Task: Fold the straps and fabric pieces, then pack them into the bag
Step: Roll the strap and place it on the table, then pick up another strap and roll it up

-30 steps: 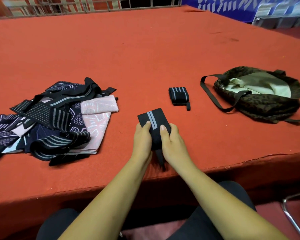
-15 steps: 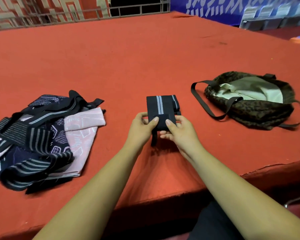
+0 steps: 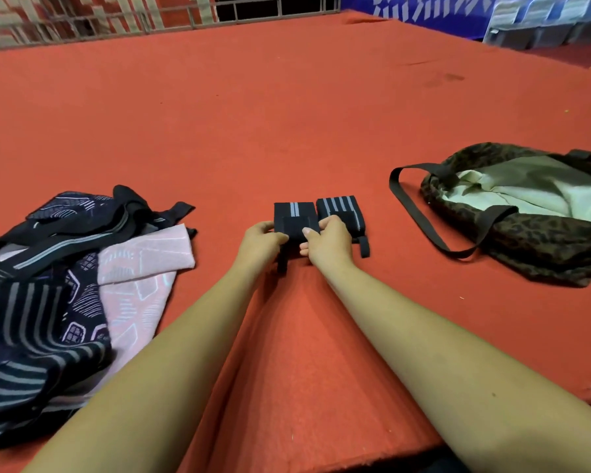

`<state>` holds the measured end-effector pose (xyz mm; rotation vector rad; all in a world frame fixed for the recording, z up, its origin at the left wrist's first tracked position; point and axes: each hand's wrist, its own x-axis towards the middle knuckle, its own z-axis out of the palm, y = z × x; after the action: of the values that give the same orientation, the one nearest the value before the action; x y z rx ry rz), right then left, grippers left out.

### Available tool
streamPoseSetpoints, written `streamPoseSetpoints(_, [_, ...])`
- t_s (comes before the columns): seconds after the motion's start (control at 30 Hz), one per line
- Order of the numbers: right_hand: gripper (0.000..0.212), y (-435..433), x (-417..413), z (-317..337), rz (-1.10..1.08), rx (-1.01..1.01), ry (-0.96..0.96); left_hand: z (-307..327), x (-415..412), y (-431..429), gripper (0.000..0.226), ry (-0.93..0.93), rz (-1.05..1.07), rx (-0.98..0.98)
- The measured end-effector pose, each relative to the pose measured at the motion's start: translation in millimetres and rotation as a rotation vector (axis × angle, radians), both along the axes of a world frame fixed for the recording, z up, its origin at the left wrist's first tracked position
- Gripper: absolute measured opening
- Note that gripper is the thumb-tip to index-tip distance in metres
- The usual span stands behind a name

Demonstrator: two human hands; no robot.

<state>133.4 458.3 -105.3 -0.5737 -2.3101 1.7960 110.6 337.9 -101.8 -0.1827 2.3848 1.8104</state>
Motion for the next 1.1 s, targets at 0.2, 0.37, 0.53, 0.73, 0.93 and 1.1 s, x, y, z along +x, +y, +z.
streamPoseSetpoints(0.2, [0.015,1.0,-12.1,-32.8,-0.036,0.273,-0.026,-30.1,-4.0,3.3,0.026,0.12,0.024,-0.265])
streamPoseSetpoints(0.37, [0.01,-2.6,-8.0,-23.5,-0.12,0.222,-0.051,-28.7,-3.1,4.4,0.022,0.137,0.061,-0.356])
streamPoseSetpoints(0.53, [0.017,1.9,4.9,-12.2,-0.096,0.211,-0.139,-9.9,17.3,-28.0,0.014,0.059,-0.034,-0.259])
streamPoseSetpoints(0.73, [0.023,-38.9,28.0,18.4,0.065,0.123,-0.145,35.4,68.4,-125.3,0.011,0.227,-0.071,-0.275])
streamPoseSetpoints(0.93, [0.021,-136.3,61.2,53.6,0.361,0.067,-0.089,76.7,119.8,-239.3,0.006,0.313,0.086,-0.531])
streamPoseSetpoints(1.1, [0.035,-215.9,90.8,62.7,0.716,0.17,-0.075,61.4,149.4,-299.3,0.014,0.243,0.256,-0.66])
